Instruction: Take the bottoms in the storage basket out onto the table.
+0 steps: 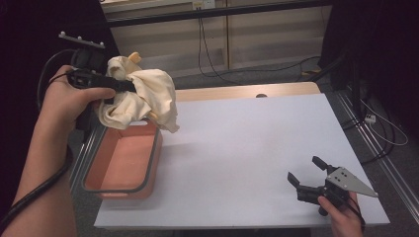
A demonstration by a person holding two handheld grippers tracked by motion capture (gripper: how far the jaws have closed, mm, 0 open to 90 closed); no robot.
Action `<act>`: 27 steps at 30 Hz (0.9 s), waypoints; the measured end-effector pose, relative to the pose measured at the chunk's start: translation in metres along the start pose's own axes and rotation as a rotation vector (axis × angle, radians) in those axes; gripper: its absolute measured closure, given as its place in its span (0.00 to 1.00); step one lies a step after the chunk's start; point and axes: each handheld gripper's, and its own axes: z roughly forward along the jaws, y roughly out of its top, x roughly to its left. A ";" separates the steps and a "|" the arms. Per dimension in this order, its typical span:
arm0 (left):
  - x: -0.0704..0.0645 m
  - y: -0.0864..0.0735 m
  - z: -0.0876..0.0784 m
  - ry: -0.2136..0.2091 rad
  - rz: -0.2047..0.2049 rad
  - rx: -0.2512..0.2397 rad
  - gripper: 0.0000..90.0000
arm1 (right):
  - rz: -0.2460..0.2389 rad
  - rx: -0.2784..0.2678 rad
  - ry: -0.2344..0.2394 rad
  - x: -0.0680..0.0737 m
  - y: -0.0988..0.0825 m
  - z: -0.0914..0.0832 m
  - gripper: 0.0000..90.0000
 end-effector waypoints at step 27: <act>-0.015 -0.024 0.049 -0.070 0.054 0.036 0.79 | 0.003 0.000 0.003 0.001 0.000 0.000 0.03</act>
